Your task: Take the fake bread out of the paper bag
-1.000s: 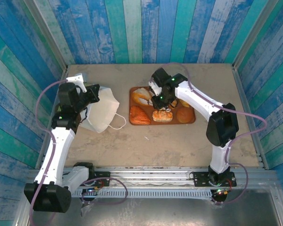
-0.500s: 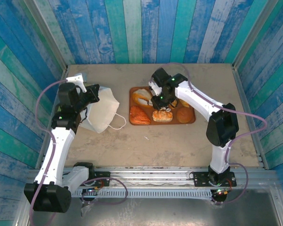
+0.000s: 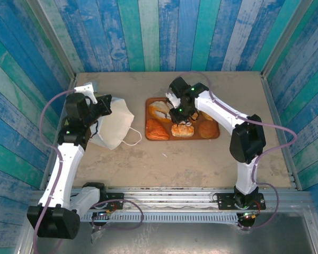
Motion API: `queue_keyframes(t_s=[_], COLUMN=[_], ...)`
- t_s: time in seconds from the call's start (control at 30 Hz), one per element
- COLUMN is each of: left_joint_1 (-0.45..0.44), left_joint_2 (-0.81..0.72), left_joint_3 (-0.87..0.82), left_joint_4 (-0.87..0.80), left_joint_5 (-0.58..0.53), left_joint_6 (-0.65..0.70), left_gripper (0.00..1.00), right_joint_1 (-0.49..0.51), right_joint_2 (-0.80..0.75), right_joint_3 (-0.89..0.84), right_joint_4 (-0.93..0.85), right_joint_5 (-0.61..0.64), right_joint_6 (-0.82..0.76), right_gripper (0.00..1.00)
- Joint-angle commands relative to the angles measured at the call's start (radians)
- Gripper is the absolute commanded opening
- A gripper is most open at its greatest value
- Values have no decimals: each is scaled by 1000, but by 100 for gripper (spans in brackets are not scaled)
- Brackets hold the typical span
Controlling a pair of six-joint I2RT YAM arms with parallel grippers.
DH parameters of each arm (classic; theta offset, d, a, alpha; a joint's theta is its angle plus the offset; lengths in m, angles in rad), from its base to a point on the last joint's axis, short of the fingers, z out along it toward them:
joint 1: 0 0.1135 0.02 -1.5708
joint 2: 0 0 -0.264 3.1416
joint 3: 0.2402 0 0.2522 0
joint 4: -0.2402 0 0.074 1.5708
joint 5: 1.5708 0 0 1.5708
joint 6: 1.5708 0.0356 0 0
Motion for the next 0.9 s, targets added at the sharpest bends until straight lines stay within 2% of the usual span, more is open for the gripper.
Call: queue_keyframes(t_s=[0.0, 0.17, 0.5, 0.87], left_joint_1=[-1, -1, -1, -1], left_joint_2=[-22, -21, -7, -21], left_joint_3=[9, 9, 13, 13], left_joint_4=[-3, 0, 12, 18], left_joint_5=[3, 4, 12, 12], left_joint_6=[7, 3, -2, -2], left_gripper=[0, 0, 0, 0], right_joint_1=[-2, -2, -1, -2], right_joint_2=[15, 20, -50, -108], right_joint_3=[27, 35, 27, 10], right_joint_4=[-8, -6, -9, -9], right_joint_5=[-29, -44, -40, -22], right_joint_6=[29, 59, 41, 40], right_gripper=[49, 47, 51, 51])
